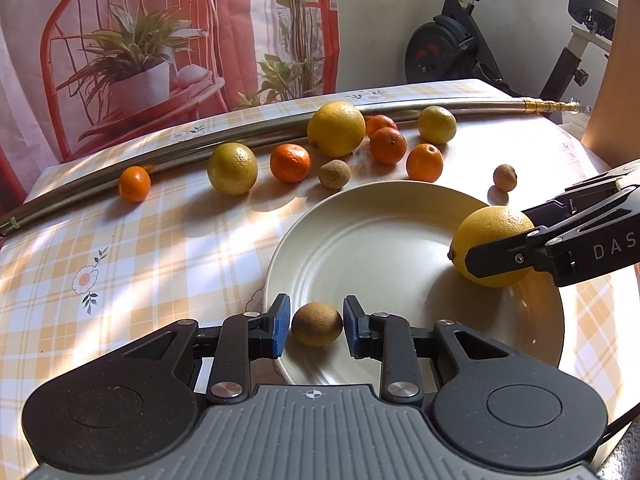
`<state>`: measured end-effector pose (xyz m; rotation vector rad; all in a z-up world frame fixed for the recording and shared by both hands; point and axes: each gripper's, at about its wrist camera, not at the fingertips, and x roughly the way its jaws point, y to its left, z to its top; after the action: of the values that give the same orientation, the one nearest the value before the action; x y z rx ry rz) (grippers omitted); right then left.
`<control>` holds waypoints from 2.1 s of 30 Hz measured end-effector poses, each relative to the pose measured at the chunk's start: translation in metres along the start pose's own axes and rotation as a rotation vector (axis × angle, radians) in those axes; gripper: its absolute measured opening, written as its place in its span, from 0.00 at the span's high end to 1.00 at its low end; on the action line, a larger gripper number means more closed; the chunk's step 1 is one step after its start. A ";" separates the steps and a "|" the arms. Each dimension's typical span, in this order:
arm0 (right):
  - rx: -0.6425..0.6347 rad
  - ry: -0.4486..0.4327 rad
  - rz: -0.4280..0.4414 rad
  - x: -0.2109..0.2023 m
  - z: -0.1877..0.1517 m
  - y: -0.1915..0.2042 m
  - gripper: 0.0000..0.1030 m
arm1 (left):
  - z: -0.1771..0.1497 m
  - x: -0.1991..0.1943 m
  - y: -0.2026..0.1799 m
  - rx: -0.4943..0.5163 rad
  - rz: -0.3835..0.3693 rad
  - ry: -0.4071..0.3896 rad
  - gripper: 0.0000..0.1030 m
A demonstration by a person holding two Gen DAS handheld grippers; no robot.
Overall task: Organize fruits
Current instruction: 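Carry the grapefruit onto the white plate and open the right gripper while the left releases the kiwi there, then move the left gripper to a second brown kiwi and close on it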
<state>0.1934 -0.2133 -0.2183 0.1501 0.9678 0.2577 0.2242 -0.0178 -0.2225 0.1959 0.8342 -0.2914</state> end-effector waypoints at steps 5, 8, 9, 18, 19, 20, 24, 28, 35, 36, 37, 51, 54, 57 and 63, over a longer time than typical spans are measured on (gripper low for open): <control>0.007 -0.023 0.021 -0.007 -0.006 -0.002 0.47 | 0.001 -0.002 0.004 -0.046 -0.014 0.002 0.69; 0.052 -0.077 0.035 -0.017 -0.010 -0.007 0.47 | 0.002 -0.009 0.010 -0.109 -0.043 -0.018 0.62; 0.069 -0.090 0.041 -0.020 -0.011 -0.009 0.47 | 0.002 -0.012 0.012 -0.129 -0.053 -0.029 0.61; 0.113 -0.274 -0.044 -0.054 -0.021 -0.019 0.43 | 0.011 -0.039 0.019 -0.194 0.002 -0.154 0.36; 0.100 -0.291 -0.065 -0.058 -0.020 -0.018 0.42 | 0.013 -0.041 0.019 -0.194 0.010 -0.169 0.31; 0.087 -0.305 -0.085 -0.061 -0.020 -0.017 0.42 | 0.014 -0.045 0.019 -0.192 0.021 -0.190 0.27; 0.015 -0.351 -0.185 -0.072 -0.018 -0.010 0.42 | 0.018 -0.057 0.018 -0.174 0.032 -0.246 0.18; -0.043 -0.385 -0.230 -0.080 -0.016 -0.001 0.39 | 0.021 -0.062 0.023 -0.209 0.012 -0.239 0.18; -0.105 -0.412 -0.259 -0.088 -0.012 0.007 0.39 | 0.025 -0.073 0.042 -0.377 -0.026 -0.260 0.08; -0.102 -0.416 -0.260 -0.089 -0.012 0.006 0.39 | 0.027 -0.074 0.044 -0.402 -0.012 -0.266 0.08; -0.094 -0.418 -0.260 -0.089 -0.011 0.005 0.38 | 0.028 -0.075 0.047 -0.424 0.002 -0.273 0.07; 0.094 -0.406 -0.235 -0.082 0.001 -0.030 0.25 | 0.044 -0.074 0.062 -0.335 0.056 -0.309 0.05; 0.095 -0.392 -0.251 -0.077 0.005 -0.031 0.25 | 0.050 -0.066 0.061 -0.291 0.041 -0.291 0.05; 0.105 -0.383 -0.252 -0.072 0.012 -0.032 0.25 | 0.058 -0.055 0.058 -0.239 0.033 -0.273 0.06; 0.121 -0.395 -0.292 -0.061 0.022 -0.039 0.26 | 0.070 -0.032 0.047 -0.159 -0.026 -0.238 0.09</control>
<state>0.1847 -0.2678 -0.1669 0.1604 0.6010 -0.0993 0.2683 0.0120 -0.1494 0.0015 0.6212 -0.2659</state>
